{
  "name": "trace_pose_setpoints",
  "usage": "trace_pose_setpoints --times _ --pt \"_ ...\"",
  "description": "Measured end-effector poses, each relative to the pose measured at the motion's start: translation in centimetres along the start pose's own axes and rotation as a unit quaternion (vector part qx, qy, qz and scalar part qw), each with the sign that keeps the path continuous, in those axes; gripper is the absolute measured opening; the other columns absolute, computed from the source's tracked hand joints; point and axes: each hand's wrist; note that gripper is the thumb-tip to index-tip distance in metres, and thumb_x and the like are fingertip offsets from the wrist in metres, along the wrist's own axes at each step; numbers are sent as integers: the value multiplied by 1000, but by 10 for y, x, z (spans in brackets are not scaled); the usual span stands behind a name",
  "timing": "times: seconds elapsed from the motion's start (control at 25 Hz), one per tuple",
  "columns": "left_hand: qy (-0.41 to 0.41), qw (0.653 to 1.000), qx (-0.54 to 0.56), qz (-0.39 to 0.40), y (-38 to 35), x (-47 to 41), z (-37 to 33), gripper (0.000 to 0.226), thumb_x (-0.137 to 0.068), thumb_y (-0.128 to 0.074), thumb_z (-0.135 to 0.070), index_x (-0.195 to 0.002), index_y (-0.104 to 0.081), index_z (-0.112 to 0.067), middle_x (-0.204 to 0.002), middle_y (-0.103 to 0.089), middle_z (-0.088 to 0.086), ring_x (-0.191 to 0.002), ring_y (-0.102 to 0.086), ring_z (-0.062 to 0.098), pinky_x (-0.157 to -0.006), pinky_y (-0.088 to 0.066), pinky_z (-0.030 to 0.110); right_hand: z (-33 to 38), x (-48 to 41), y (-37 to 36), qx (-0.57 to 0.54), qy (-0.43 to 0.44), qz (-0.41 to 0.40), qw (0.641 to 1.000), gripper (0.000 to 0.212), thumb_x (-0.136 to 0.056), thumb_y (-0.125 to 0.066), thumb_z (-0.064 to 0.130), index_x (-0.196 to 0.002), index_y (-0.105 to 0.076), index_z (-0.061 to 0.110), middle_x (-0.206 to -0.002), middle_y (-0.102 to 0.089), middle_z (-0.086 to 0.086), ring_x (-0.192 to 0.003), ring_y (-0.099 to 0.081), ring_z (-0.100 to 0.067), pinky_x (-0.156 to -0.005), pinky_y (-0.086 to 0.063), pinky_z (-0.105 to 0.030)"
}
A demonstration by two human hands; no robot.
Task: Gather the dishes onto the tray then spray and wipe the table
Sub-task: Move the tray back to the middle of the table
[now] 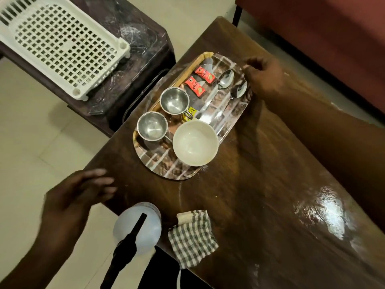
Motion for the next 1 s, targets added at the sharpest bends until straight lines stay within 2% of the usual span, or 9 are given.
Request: trace_pose_setpoints --times 0.08,0.16,0.24,0.32,0.44,0.48,0.64,0.8,1.0 --pt "102 994 42 16 -35 -14 -19 22 -98 -65 -4 -118 -73 -5 -103 -81 22 -90 -84 33 -83 -68 34 6 -10 -4 20 -10 32 999 19 -105 -61 14 -115 -76 21 -109 -78 1 -105 -77 -22 -95 -64 -43" --pt "195 978 63 41 -56 -34 -13 19 -103 -62 -5 -120 -69 -3 -105 -81 24 -95 -82 40 -82 -68 38 7 -14 -6 46 -20 51 997 23 -106 -59 12 -116 -77 20 -109 -78 0 -102 -78 -23 -91 -65 -41" --pt "222 971 59 69 -69 -41 -12 16 -105 -62 -6 -119 -68 -2 -105 -81 24 -98 -83 39 -82 -69 37 7 -17 -6 44 -24 55 997 24 -108 -58 12 -119 -77 19 -109 -78 0 -100 -78 -20 -89 -66 -38" --pt "217 972 50 69 -82 -43 -6 12 -104 -64 -4 -115 -68 -4 -104 -83 21 -94 -84 33 -79 -70 34 6 -21 -8 26 -30 44 998 22 -107 -60 13 -120 -77 19 -106 -78 0 -95 -77 -17 -87 -66 -37" --pt "175 982 55 51 -88 -38 3 12 -104 -64 -3 -115 -67 -5 -103 -84 19 -87 -84 23 -77 -69 31 7 -21 -5 10 -41 47 998 18 -106 -62 10 -113 -77 17 -90 -74 5 -74 -70 -7 -68 -60 -25" --pt "168 983 55 42 -87 -38 2 14 -104 -63 -3 -117 -67 -5 -102 -84 18 -86 -84 22 -76 -69 30 7 -20 -3 12 -43 51 998 16 -106 -62 10 -109 -77 18 -88 -73 5 -72 -68 -5 -66 -58 -23" --pt "148 988 35 27 -80 -31 -22 18 -103 -64 -2 -121 -67 -3 -96 -85 15 -84 -84 23 -74 -69 30 15 -2 17 -22 -44 51 998 28 -107 -62 11 -86 -72 27 -88 -74 6 -70 -71 -3 -64 -60 -22" --pt "118 993 -10 22 -63 -13 -81 20 -103 -65 0 -119 -72 -8 -101 -85 12 -88 -83 26 -72 -69 29 33 40 66 -72 -55 35 995 20 -106 -65 17 -90 -75 25 -91 -77 1 -77 -75 -10 -75 -63 -31" --pt "23 996 -55 69 -34 41 -189 26 -103 -61 2 -122 -75 -10 -105 -82 13 -83 -78 19 -68 -66 23 79 138 164 -139 -43 -8 989 14 -105 -66 13 -96 -76 18 -90 -78 -2 -73 -73 -8 -75 -62 -28"
Point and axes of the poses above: each hand's wrist, its own x-axis away from the middle knuckle, its own y-axis out of the back of the hand, z = x × y
